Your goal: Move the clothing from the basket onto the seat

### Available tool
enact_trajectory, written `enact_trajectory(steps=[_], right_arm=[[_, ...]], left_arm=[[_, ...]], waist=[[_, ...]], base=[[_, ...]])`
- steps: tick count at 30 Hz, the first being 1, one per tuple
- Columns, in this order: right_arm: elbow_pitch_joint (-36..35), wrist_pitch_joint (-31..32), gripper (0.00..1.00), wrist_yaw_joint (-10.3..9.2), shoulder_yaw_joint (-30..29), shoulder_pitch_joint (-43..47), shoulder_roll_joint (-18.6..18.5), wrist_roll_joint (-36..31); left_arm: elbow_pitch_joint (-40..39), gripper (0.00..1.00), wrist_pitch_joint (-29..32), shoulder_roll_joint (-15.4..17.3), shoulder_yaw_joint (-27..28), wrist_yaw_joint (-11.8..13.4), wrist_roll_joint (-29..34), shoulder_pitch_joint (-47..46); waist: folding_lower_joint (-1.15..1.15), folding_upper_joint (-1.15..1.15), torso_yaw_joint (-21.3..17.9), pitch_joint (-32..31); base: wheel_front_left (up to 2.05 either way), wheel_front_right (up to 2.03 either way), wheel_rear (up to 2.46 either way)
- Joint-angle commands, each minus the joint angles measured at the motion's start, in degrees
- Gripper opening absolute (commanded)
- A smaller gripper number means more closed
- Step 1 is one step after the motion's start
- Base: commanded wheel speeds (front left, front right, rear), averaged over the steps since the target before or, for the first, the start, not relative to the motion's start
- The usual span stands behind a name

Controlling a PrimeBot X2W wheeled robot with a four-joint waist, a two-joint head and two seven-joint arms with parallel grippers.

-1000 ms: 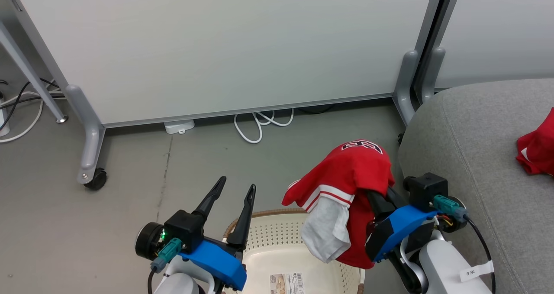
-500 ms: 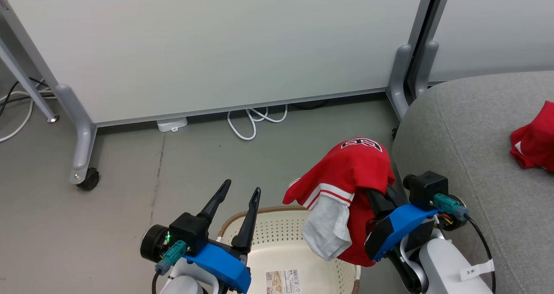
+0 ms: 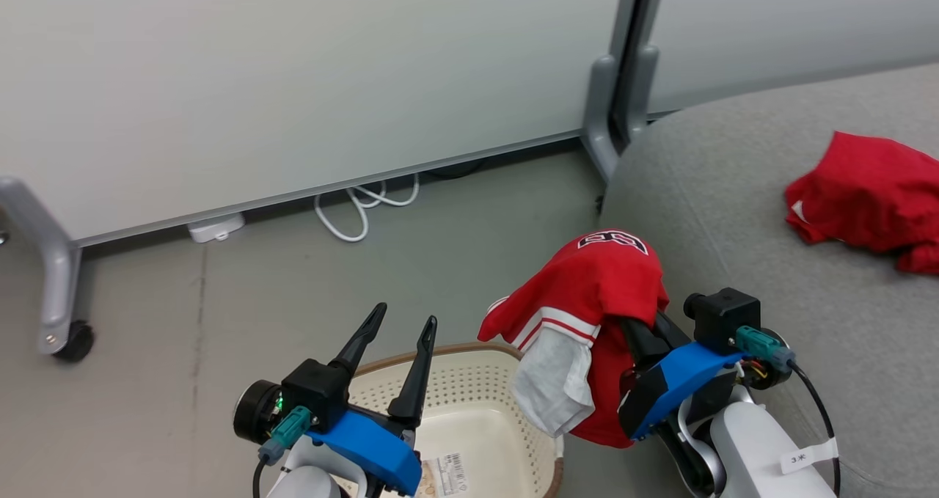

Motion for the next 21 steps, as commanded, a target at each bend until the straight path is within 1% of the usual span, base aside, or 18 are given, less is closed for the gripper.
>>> enact_trajectory(steps=[1, 13, 21], right_arm=[[0.0, -0.3, 0.00, 0.01, -0.1, -0.4, -0.1, 0.1], [0.1, -0.6, 0.00, 0.01, -0.9, -0.2, -0.1, 0.1], [-0.3, -0.8, 0.00, 0.02, -1.5, 0.4, -0.1, 0.2]], left_arm=[[-0.2, 1.00, -0.3, -0.1, 0.2, -0.2, 0.0, -0.6], [0.1, 1.00, -0.3, -0.3, -0.4, -0.1, -0.1, -0.6], [0.0, 1.00, -0.3, -0.2, -0.3, -0.1, 0.1, -1.0]], waist=[[0.00, 0.00, -2.7, 0.6], [0.00, 0.00, -12.6, 1.0], [0.00, 0.00, -17.0, 1.7]], base=[[0.00, 0.00, 0.00], [0.00, 0.00, 0.00], [0.00, 0.00, 0.00]])
